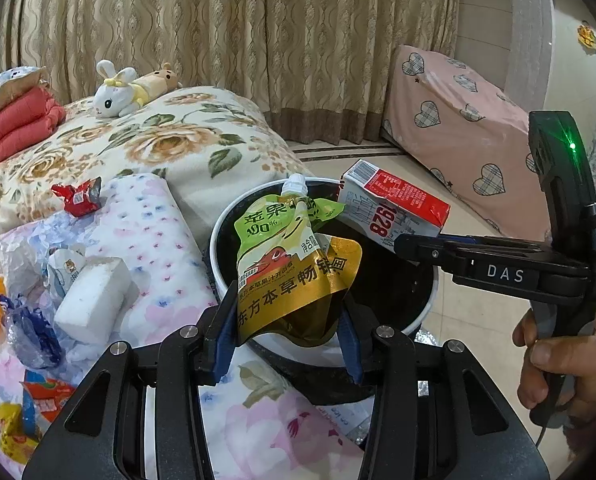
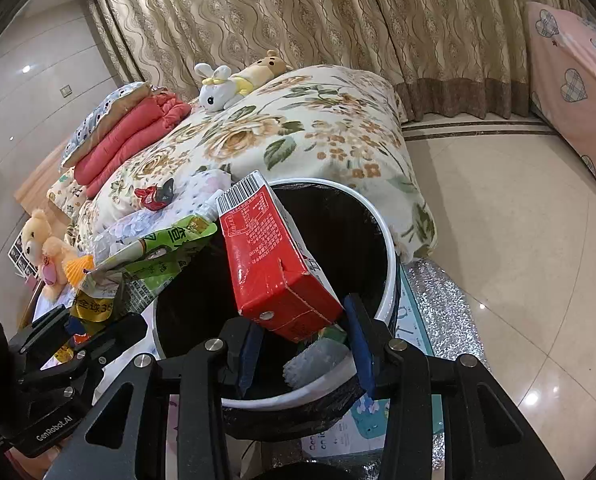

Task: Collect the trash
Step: 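Carry the pouch and red box over the bin and release both, then grasp the yellow wrapper with the left tool while the right tool grasps the orange wrapper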

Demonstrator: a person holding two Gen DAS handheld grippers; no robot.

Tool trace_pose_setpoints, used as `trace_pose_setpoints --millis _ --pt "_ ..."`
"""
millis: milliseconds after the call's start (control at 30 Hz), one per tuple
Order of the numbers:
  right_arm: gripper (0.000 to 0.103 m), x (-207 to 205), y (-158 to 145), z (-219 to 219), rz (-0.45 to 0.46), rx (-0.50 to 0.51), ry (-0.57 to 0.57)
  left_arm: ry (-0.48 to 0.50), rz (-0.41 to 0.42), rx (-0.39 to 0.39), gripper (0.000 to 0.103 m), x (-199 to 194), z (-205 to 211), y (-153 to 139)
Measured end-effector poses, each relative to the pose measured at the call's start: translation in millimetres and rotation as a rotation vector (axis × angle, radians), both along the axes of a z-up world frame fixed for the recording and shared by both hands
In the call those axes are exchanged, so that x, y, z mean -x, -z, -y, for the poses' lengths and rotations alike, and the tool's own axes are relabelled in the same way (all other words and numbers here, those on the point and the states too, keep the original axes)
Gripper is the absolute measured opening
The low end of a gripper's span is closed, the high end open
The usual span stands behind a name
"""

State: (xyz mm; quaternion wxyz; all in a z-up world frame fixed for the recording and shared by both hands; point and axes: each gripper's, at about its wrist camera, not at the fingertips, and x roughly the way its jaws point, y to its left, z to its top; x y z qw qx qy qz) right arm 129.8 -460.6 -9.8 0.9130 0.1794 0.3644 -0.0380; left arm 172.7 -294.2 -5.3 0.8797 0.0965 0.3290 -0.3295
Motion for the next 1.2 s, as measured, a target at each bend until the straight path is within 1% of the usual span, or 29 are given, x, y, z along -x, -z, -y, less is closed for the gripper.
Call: trace_pose_setpoints --millis 67,100,133,167,200,233,300,433,633,967,1200 --pt "0.04 -1 0 0 -0.001 0.002 0.002 -0.005 -0.005 0.001 0.045 -1 0 0" --pt "0.041 -2 1 1 -0.001 0.001 0.003 -0.008 -0.009 0.0 0.05 -2 0 1" --pt "0.044 -2 1 1 -0.001 -0.003 0.004 -0.012 -0.011 -0.002 0.053 -2 0 1" --pt "0.044 -2 1 2 0.0 -0.013 0.009 -0.018 -0.015 -0.005 0.056 -3 0 1" --pt "0.047 -1 1 4 0.001 -0.029 0.013 -0.025 -0.02 -0.01 0.065 -3 -1 2" --pt "0.055 -1 1 5 0.003 -0.038 0.015 -0.034 -0.02 -0.007 0.072 -3 -3 2" --pt "0.065 2 0 5 0.019 -0.045 0.026 -0.053 -0.018 0.005 0.08 -1 -9 1" --pt "0.075 8 -2 1 0.038 -0.051 0.034 -0.074 -0.028 0.015 0.08 3 -24 2" --pt "0.082 12 -1 -19 0.045 -0.071 0.017 -0.129 -0.059 0.023 0.08 11 -57 11" --pt "0.088 13 3 -75 0.051 -0.088 -0.068 -0.263 -0.092 0.035 0.081 25 -128 22" --pt "0.089 12 0 -117 0.061 -0.059 -0.152 -0.339 -0.102 0.046 0.081 35 -171 26"
